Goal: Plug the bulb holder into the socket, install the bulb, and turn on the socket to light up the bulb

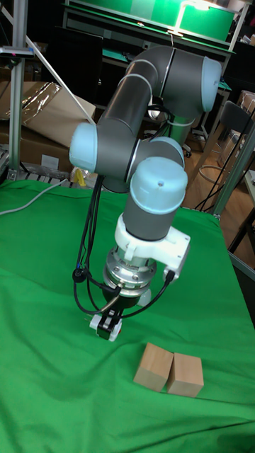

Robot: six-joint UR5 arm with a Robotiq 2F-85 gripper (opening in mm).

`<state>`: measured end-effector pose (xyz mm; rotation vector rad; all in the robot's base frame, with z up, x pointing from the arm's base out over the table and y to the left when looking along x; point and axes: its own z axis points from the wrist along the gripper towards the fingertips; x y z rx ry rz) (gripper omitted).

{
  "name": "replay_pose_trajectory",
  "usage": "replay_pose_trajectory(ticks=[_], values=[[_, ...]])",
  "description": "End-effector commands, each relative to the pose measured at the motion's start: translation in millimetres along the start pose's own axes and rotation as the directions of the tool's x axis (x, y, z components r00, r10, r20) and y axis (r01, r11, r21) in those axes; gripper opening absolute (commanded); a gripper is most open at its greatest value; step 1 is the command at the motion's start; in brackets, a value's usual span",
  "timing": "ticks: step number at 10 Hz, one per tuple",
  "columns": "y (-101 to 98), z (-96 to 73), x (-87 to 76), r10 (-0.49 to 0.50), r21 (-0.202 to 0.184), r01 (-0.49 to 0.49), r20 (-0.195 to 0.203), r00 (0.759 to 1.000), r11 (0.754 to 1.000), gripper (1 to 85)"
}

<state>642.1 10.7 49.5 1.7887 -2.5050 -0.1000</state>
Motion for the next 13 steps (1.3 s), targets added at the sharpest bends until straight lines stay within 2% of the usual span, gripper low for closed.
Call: replay_pose_trajectory(ticks=[1, 2, 4, 5, 6, 8, 9, 10, 13], values=[[0.1, -10.5, 8.4, -0.094, 0.022, 0.093, 0.018, 0.995, 0.995, 1.0], [-1.8, -4.9, 12.3, -0.097, 0.039, 0.096, 0.028, 0.995, 0.995, 1.0], [14.1, -3.2, 12.9, -0.068, -0.023, 0.069, 0.033, 0.997, 0.997, 1.0], [12.4, -3.1, 13.0, -0.033, -0.018, 0.033, 0.032, 0.999, 0.999, 1.0], [6.4, -3.2, 10.9, 0.003, 0.004, -0.003, 0.04, 0.999, 1.0, 1.0], [-11.0, -3.6, 19.6, -0.003, 0.071, 0.003, 0.006, 1.0, 0.997, 1.0], [-15.2, -5.1, 31.2, -0.046, 0.091, 0.047, -0.011, 0.999, 0.995, 1.0], [-14.5, -4.0, 52.6, -0.08, 0.092, 0.081, -0.016, 0.997, 0.992, 1.0], [-3.9, 7.7, 117.1, -0.167, 0.066, 0.165, 0.021, 0.986, 0.984, 1.0]])
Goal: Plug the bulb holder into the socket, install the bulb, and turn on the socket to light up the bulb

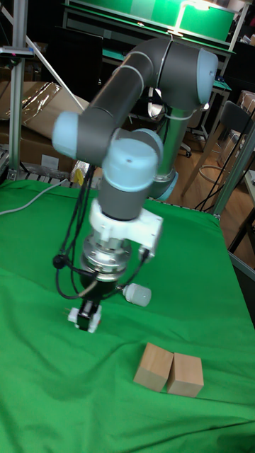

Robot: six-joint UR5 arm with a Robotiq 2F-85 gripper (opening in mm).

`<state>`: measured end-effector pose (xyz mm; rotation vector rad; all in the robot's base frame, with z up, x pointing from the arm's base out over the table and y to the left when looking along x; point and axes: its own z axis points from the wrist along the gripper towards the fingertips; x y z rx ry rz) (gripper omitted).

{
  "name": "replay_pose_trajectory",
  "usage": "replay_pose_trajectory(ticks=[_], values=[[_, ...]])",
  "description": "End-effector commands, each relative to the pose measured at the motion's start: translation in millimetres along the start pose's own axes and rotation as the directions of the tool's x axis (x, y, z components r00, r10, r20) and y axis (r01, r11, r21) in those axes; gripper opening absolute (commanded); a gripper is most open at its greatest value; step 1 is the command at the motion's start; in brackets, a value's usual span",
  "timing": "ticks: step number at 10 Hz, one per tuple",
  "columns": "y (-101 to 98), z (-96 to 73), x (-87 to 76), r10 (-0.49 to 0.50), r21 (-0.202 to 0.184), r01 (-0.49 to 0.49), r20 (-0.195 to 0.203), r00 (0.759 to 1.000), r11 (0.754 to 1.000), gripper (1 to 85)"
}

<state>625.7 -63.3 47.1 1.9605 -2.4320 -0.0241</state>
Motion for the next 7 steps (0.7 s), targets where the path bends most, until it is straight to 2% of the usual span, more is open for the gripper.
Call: replay_pose_trajectory(ticks=[1, 3, 7], values=[[7.7, 4.6, 42.2, -0.059, 0.009, 0.058, 0.022, 0.998, 0.998, 1.0], [9.0, 4.5, 40.0, -0.048, 0.004, 0.048, 0.03, 0.998, 0.999, 1.0], [9.6, 4.0, 29.6, 0.073, -0.005, -0.072, 0.07, 0.995, 0.997, 1.0]])
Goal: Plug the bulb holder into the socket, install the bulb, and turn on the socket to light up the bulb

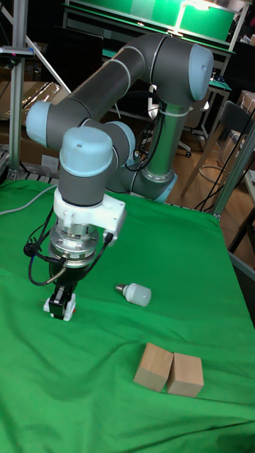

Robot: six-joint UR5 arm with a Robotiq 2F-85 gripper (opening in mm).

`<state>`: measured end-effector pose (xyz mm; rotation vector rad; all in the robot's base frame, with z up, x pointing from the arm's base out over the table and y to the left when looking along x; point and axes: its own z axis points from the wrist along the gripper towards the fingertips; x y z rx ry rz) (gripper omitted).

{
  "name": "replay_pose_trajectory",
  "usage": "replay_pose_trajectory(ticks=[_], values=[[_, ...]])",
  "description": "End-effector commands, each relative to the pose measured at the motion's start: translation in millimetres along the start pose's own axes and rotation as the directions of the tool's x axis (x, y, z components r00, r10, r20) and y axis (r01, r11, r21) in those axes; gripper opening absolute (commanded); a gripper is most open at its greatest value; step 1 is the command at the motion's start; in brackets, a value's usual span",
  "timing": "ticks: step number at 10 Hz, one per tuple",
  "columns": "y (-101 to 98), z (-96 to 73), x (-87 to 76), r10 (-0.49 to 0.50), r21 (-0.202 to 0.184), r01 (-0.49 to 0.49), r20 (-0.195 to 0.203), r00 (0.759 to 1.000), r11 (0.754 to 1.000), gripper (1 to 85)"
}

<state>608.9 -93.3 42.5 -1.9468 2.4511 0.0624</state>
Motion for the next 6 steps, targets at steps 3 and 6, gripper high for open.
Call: replay_pose_trajectory(ticks=[3, 6], values=[[15.5, -10.4, 43.6, -0.001, 0.005, 0.001, -0.014, 1.0, 1.0, 1.0], [12.8, -3.8, 110.8, -0.126, 0.003, 0.126, -0.025, 0.992, 0.992, 1.0]])
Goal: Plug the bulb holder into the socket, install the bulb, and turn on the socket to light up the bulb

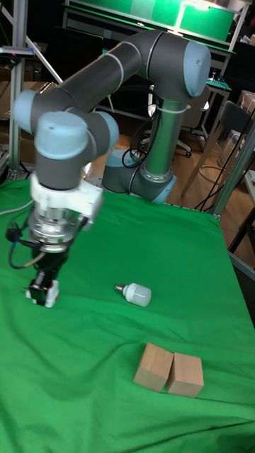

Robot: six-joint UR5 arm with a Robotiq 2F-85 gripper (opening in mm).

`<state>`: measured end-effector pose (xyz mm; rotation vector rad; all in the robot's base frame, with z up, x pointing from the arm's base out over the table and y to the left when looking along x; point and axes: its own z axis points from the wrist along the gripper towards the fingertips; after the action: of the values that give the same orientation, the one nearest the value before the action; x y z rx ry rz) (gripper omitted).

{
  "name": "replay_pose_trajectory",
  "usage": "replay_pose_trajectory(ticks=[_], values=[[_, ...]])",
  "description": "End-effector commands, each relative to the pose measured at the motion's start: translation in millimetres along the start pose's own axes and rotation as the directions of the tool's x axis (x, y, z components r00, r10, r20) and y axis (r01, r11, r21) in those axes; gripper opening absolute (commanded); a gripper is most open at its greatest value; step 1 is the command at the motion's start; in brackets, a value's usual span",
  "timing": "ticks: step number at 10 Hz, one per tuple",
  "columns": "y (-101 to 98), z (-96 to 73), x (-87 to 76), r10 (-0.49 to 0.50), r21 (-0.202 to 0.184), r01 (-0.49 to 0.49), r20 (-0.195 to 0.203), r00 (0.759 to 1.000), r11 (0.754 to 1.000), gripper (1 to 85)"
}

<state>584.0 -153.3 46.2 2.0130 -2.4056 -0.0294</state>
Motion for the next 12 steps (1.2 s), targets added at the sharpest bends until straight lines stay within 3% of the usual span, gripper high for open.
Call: replay_pose_trajectory(ticks=[1, 5, 6, 8, 9, 10, 11, 12], values=[[5.4, 7.5, 60.0, -0.106, -0.004, 0.106, 0.002, 0.994, 0.994, 1.0], [19.2, 9.3, 53.9, -0.039, -0.046, 0.041, 0.04, 0.998, 0.998, 1.0], [15.8, 9.4, 54.4, -0.011, -0.035, 0.013, 0.037, 0.999, 0.999, 1.0], [3.1, 9.7, 66.2, 0.015, 0.014, -0.015, -0.009, 1.0, 1.0, 1.0], [4.2, 6.7, 69.9, -0.033, 0.031, 0.034, -0.029, 0.999, 0.999, 1.0], [16.2, 7.7, 78.0, -0.089, -0.008, 0.088, -0.026, 0.996, 0.996, 1.0], [17.6, 5.0, 99.2, -0.152, -0.013, 0.151, -0.056, 0.987, 0.988, 1.0], [18.2, -0.2, 106.5, -0.182, -0.018, 0.181, -0.055, 0.982, 0.983, 1.0]])
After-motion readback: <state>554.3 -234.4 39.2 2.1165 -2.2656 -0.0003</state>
